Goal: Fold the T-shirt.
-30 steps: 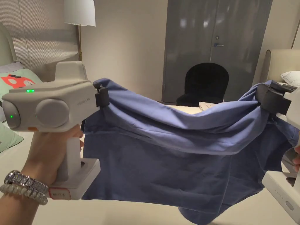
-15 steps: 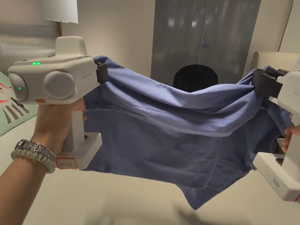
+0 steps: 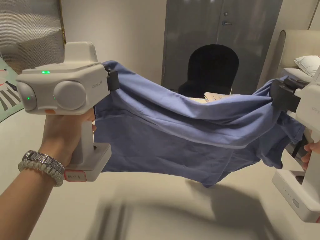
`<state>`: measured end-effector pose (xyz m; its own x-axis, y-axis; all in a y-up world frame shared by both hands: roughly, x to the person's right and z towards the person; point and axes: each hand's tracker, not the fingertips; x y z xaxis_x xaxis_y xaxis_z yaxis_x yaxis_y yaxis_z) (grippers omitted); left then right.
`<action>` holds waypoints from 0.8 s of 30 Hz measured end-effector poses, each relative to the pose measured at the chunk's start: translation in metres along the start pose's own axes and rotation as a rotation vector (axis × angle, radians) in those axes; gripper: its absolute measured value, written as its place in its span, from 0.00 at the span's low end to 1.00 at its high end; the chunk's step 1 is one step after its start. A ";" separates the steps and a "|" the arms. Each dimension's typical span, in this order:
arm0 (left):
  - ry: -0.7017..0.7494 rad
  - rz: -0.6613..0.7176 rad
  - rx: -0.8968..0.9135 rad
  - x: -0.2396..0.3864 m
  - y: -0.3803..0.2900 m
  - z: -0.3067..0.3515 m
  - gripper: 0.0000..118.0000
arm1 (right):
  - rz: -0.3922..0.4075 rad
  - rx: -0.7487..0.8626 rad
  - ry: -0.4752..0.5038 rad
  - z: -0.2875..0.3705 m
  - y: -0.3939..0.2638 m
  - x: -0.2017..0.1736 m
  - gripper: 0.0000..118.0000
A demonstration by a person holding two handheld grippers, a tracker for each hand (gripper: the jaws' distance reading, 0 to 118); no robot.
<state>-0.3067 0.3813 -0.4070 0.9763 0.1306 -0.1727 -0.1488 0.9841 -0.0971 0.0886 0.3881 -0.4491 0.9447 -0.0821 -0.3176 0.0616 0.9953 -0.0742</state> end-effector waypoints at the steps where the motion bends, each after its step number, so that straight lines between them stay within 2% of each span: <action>1: -0.001 -0.006 -0.014 0.000 -0.005 0.004 0.05 | 0.001 -0.012 0.000 0.007 -0.004 -0.004 0.09; 7: 0.004 -0.025 -0.086 0.001 -0.048 0.045 0.05 | 0.012 -0.098 -0.013 0.050 -0.042 -0.003 0.09; 11: 0.004 -0.027 -0.139 0.006 -0.078 0.098 0.05 | 0.001 -0.189 -0.011 0.084 -0.074 -0.003 0.09; 24: 0.018 0.022 -0.425 -0.014 -0.226 0.221 0.05 | -0.009 -0.468 -0.003 0.199 -0.183 -0.011 0.09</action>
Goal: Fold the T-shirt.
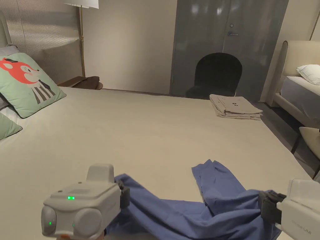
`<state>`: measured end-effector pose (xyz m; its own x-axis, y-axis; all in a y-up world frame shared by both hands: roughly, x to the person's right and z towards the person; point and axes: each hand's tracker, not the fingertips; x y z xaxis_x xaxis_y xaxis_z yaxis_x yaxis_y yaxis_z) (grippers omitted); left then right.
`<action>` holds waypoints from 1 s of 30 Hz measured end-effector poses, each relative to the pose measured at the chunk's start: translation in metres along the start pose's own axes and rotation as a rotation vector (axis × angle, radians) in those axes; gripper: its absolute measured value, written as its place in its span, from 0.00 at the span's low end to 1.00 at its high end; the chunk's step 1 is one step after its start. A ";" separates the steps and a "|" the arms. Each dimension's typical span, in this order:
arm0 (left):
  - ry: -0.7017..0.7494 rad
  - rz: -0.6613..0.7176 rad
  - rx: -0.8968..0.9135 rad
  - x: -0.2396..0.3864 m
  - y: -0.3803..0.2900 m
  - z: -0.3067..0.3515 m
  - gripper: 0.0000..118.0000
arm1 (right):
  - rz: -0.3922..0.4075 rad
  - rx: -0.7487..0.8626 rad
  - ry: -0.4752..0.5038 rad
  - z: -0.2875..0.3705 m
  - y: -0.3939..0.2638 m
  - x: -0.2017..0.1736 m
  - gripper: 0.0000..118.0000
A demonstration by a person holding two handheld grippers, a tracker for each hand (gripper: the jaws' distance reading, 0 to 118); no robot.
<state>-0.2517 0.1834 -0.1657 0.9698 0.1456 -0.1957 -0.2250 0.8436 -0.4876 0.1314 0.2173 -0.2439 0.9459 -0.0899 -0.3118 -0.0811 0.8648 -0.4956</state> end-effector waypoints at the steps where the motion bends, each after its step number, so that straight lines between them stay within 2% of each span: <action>1: 0.003 0.011 -0.023 -0.002 -0.014 0.003 0.05 | -0.004 -0.026 -0.002 0.001 -0.011 0.001 0.09; 8: 0.020 0.082 -0.200 -0.008 -0.090 0.017 0.05 | 0.001 -0.226 -0.040 -0.006 -0.074 0.006 0.09; 14: 0.053 0.115 -0.289 -0.017 -0.124 0.017 0.05 | -0.011 -0.319 -0.102 -0.019 -0.112 0.017 0.09; 20: 0.043 0.128 -0.265 -0.018 -0.124 0.023 0.06 | -0.045 -0.293 -0.089 -0.006 -0.115 0.020 0.09; 21: 0.042 0.130 -0.240 -0.019 -0.120 0.026 0.08 | -0.039 -0.263 -0.088 -0.006 -0.112 0.024 0.15; 22: 0.045 0.129 -0.218 -0.019 -0.115 0.030 0.15 | -0.026 -0.233 -0.095 -0.002 -0.108 0.023 0.26; 23: 0.050 0.126 -0.174 -0.019 -0.106 0.035 0.27 | -0.009 -0.187 -0.100 0.005 -0.102 0.022 0.44; 24: 0.046 0.131 -0.132 -0.019 -0.098 0.041 0.50 | -0.003 -0.143 -0.098 0.010 -0.096 0.021 0.70; 25: 0.043 0.142 -0.070 -0.019 -0.088 0.047 0.67 | -0.004 -0.081 -0.103 0.012 -0.088 0.024 0.80; 26: 0.042 0.145 -0.008 -0.019 -0.076 0.054 0.84 | 0.001 -0.020 -0.105 0.020 -0.078 0.022 0.82; 27: 0.041 0.142 0.060 -0.018 -0.063 0.061 0.92 | 0.000 0.038 -0.110 0.027 -0.067 0.020 0.82; 30: 0.051 0.102 0.234 -0.011 -0.026 0.082 0.92 | -0.019 0.211 -0.106 0.042 -0.035 0.017 0.82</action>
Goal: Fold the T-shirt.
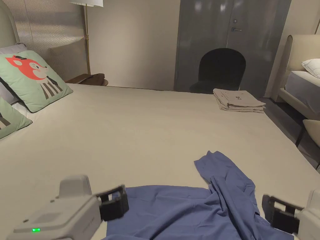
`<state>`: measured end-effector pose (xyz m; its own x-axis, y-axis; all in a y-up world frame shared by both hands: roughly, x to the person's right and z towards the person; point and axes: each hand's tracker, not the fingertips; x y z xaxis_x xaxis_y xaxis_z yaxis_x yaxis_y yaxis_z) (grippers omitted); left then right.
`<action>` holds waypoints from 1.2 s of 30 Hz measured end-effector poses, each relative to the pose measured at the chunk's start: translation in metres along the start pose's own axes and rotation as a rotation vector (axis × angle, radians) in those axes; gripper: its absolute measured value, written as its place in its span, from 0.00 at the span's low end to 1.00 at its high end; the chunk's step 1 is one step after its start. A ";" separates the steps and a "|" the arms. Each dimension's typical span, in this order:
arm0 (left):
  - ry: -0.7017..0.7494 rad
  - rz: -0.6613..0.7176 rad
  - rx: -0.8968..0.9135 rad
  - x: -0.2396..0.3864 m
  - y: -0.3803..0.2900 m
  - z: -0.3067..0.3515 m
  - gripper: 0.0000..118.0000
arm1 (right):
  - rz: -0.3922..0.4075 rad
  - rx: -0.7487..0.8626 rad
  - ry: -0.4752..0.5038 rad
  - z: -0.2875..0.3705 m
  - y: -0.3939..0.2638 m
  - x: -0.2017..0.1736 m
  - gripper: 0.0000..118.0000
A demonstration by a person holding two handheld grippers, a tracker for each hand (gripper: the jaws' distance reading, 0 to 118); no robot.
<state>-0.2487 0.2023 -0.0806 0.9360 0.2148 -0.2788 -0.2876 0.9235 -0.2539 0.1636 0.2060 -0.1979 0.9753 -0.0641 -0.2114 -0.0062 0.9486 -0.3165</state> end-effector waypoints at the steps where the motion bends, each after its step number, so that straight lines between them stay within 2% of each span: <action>1: 0.003 -0.016 0.050 0.004 0.013 0.004 0.91 | -0.006 0.057 0.000 0.005 0.011 -0.003 0.81; 2: 0.002 -0.034 0.090 0.005 0.021 0.000 0.89 | -0.007 0.106 0.015 0.010 0.023 -0.007 0.79; 3: 0.006 -0.048 0.127 0.009 0.031 0.003 0.78 | -0.005 0.154 0.022 0.015 0.033 -0.012 0.67; 4: 0.007 -0.059 0.160 0.012 0.039 0.006 0.60 | 0.004 0.188 0.009 0.017 0.040 -0.016 0.52; 5: 0.006 -0.073 0.187 0.015 0.046 0.006 0.39 | 0.013 0.221 -0.001 0.020 0.048 -0.021 0.31; 6: 0.015 -0.075 0.198 0.015 0.050 0.004 0.13 | 0.019 0.229 -0.010 0.019 0.052 -0.024 0.06; 7: 0.025 -0.071 0.194 0.017 0.055 0.002 0.04 | 0.021 0.235 -0.015 0.016 0.056 -0.027 0.01; 12: -0.006 -0.068 0.171 0.017 0.060 -0.010 0.00 | 0.002 0.224 0.027 0.005 0.063 -0.032 0.00; 17: -0.013 -0.068 0.074 0.010 0.052 -0.038 0.00 | 0.018 0.169 0.036 -0.018 0.052 -0.034 0.00; 25: 0.039 0.018 -0.232 -0.018 0.024 -0.127 0.02 | 0.030 0.054 0.046 -0.057 0.030 -0.033 0.00; 26: 0.050 0.025 -0.264 -0.020 0.020 -0.137 0.10 | 0.030 0.045 0.046 -0.062 0.028 -0.033 0.00; 28: 0.059 0.049 -0.369 -0.027 0.012 -0.162 0.62 | 0.030 0.021 0.045 -0.071 0.024 -0.032 0.00; 29: 0.054 0.061 -0.410 -0.030 0.008 -0.173 0.83 | 0.030 0.009 0.043 -0.076 0.023 -0.031 0.00; 30: 0.043 0.074 -0.447 -0.033 0.004 -0.186 0.94 | 0.030 -0.005 0.042 -0.083 0.022 -0.030 0.00; 31: 0.063 0.068 -0.453 -0.034 0.001 -0.195 0.90 | 0.028 -0.014 0.036 -0.091 0.017 -0.026 0.00; 36: 0.103 0.007 -0.579 -0.028 -0.023 -0.238 0.91 | 0.021 -0.070 0.024 -0.113 0.013 -0.023 0.00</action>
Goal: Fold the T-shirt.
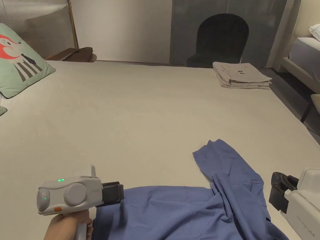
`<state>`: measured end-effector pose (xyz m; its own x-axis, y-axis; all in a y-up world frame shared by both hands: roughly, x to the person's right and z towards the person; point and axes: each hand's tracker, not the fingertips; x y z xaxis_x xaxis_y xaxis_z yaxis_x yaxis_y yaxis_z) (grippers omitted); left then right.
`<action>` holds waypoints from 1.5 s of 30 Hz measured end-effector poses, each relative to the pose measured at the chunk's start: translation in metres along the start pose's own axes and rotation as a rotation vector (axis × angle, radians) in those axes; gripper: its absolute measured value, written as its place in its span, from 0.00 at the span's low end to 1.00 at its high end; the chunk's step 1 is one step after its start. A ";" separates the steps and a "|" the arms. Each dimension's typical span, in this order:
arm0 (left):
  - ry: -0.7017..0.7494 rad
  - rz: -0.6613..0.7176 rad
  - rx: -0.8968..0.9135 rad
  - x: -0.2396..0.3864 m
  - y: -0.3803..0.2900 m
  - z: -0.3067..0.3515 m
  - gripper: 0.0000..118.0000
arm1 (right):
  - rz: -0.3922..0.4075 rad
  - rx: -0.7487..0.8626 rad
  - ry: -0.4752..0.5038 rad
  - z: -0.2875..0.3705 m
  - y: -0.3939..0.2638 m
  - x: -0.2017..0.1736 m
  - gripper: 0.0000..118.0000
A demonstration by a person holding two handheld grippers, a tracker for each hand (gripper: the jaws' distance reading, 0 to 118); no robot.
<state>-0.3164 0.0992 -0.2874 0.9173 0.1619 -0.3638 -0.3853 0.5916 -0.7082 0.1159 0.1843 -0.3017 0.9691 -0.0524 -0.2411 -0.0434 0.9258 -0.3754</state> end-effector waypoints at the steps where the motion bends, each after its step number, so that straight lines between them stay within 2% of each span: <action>1: 0.007 -0.018 -0.025 0.003 -0.001 -0.008 0.90 | 0.000 -0.011 -0.002 -0.005 -0.002 0.002 0.00; 2: 0.005 -0.036 -0.046 0.003 -0.002 -0.022 0.90 | 0.003 -0.021 -0.008 -0.010 -0.003 0.004 0.00; 3: -0.008 -0.053 -0.063 0.006 -0.005 -0.027 0.77 | 0.006 -0.033 -0.012 -0.013 -0.005 0.006 0.00; 4: -0.010 -0.058 -0.055 0.010 -0.008 -0.027 0.59 | 0.003 -0.044 -0.015 -0.017 -0.007 0.009 0.00; 5: -0.009 -0.069 -0.052 0.016 -0.011 -0.024 0.47 | -0.001 -0.056 -0.018 -0.022 -0.009 0.012 0.00; 7: 0.082 -0.139 -0.018 0.025 -0.015 -0.018 0.41 | -0.006 -0.082 -0.019 -0.032 -0.012 0.018 0.01; 8: 0.053 -0.144 -0.018 0.026 -0.016 -0.016 0.32 | -0.011 -0.096 -0.024 -0.037 -0.012 0.021 0.04; 9: 0.058 -0.145 -0.017 0.027 -0.017 -0.014 0.12 | -0.018 -0.112 -0.030 -0.042 -0.012 0.024 0.27; 10: 0.068 -0.150 -0.010 0.029 -0.018 -0.009 0.03 | -0.026 -0.133 -0.037 -0.049 -0.011 0.028 0.53; 11: 0.055 -0.148 -0.004 0.029 -0.018 -0.006 0.03 | -0.036 -0.160 -0.031 -0.056 -0.009 0.032 0.76; 12: 0.013 -0.124 0.000 0.030 -0.017 -0.003 0.03 | -0.037 -0.209 -0.033 -0.066 -0.008 0.036 0.82; 15: 0.029 -0.138 0.027 0.032 -0.017 0.000 0.03 | -0.048 -0.295 -0.061 -0.097 -0.006 0.051 0.91; 19: 0.017 -0.113 0.044 0.029 -0.015 0.007 0.03 | -0.087 -0.411 -0.082 -0.140 -0.008 0.065 0.88; 26: 0.018 -0.096 0.033 0.024 -0.014 0.005 0.03 | -0.100 -0.540 -0.082 -0.190 -0.022 0.059 0.62; 29: 0.019 -0.100 0.034 0.024 -0.013 0.006 0.03 | -0.092 -0.543 -0.077 -0.188 -0.023 0.055 0.42; 31: 0.021 -0.104 0.038 0.027 -0.012 0.010 0.03 | -0.085 -0.492 -0.035 -0.180 -0.021 0.055 0.06; 32: 0.020 -0.103 0.041 0.028 -0.011 0.011 0.03 | -0.082 -0.478 -0.020 -0.176 -0.020 0.056 0.02; 38: 0.008 -0.088 0.092 0.028 -0.003 0.034 0.03 | -0.055 -0.297 0.014 -0.127 0.008 0.058 0.02; 45: -0.028 -0.049 0.275 0.018 0.018 0.098 0.03 | -0.116 -0.032 0.032 -0.044 0.060 0.076 0.02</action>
<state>-0.2970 0.1901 -0.2474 0.9379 0.1473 -0.3142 -0.3026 0.7905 -0.5325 0.1766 0.2191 -0.3820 0.9598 -0.1712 -0.2225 0.0606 0.9003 -0.4310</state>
